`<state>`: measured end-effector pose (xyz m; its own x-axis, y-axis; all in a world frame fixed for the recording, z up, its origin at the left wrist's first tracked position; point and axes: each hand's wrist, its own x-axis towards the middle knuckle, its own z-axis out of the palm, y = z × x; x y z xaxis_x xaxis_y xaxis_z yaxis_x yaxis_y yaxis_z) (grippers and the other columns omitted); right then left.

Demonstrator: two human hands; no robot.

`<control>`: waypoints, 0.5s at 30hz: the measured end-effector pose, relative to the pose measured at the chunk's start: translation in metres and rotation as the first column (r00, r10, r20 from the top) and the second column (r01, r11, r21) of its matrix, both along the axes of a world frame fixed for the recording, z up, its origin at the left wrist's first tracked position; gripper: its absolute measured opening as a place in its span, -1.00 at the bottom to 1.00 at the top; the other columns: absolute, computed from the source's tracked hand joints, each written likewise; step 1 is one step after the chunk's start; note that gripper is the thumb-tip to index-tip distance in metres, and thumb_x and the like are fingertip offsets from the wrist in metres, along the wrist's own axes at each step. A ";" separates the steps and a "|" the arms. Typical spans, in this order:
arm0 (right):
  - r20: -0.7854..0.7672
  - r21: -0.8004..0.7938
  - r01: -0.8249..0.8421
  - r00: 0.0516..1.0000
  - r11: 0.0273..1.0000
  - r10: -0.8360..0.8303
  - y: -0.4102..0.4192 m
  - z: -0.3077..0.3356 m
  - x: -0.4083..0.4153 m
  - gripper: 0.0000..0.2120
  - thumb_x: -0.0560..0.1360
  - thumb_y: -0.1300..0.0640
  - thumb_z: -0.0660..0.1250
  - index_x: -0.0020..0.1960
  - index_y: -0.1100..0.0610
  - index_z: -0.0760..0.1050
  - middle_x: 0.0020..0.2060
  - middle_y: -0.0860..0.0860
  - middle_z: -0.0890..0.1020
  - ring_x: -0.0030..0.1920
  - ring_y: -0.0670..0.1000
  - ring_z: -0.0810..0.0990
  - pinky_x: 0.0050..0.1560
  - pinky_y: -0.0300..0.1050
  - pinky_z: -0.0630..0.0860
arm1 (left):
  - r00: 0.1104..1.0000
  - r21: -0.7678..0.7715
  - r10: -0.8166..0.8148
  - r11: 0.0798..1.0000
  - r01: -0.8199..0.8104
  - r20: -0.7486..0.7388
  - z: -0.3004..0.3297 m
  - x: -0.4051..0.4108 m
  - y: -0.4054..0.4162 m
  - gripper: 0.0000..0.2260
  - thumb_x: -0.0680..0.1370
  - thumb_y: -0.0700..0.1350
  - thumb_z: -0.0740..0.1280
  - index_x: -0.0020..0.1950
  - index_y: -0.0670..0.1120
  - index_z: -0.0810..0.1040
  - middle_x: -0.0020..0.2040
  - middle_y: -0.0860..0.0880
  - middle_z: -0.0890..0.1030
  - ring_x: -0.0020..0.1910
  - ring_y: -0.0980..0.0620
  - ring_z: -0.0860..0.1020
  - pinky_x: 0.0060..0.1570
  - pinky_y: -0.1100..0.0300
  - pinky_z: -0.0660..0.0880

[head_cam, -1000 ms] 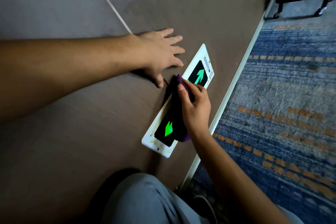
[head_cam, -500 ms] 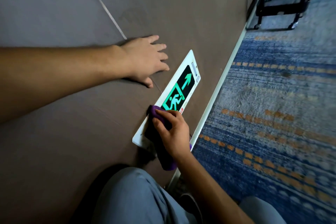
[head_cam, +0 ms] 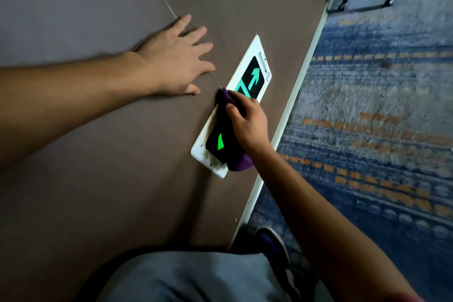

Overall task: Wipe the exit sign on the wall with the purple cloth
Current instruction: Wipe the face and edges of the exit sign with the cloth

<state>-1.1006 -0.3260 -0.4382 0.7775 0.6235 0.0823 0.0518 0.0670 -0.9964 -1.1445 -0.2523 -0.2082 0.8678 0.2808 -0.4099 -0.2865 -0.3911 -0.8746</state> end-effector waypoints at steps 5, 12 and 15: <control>0.056 -0.027 0.001 0.998 1.000 0.000 -0.002 0.008 -0.029 -0.70 0.60 -0.05 0.35 0.32 -0.14 0.61 0.08 -0.06 0.53 0.10 -0.05 0.55 0.03 -0.18 0.38 | 0.996 0.006 0.082 0.997 -0.081 -0.048 0.006 0.019 0.000 -0.38 0.56 0.38 0.18 0.56 0.14 0.29 0.62 -0.10 0.20 0.62 -0.19 0.10 0.56 -0.17 0.03; 0.121 0.022 -0.128 0.985 0.992 0.124 -0.044 -0.015 -0.090 -0.70 0.59 -0.08 0.36 0.32 -0.15 0.61 0.20 -0.08 0.53 0.17 -0.07 0.57 0.16 -0.15 0.50 | 0.998 0.001 0.061 0.998 -0.061 -0.034 -0.002 0.016 -0.001 -0.33 0.54 0.41 0.14 0.57 0.11 0.28 0.63 -0.11 0.19 0.63 -0.21 0.06 0.57 -0.22 0.00; 0.099 0.049 -0.125 0.988 0.991 0.120 -0.041 -0.011 -0.067 -0.70 0.59 -0.05 0.36 0.31 -0.13 0.62 0.13 -0.06 0.58 0.14 -0.04 0.59 0.19 -0.04 0.53 | 0.997 0.029 0.072 0.997 -0.072 -0.030 -0.002 0.012 -0.001 -0.24 0.50 0.47 0.11 0.60 0.10 0.23 0.64 -0.12 0.14 0.64 -0.21 0.02 0.58 -0.21 -0.05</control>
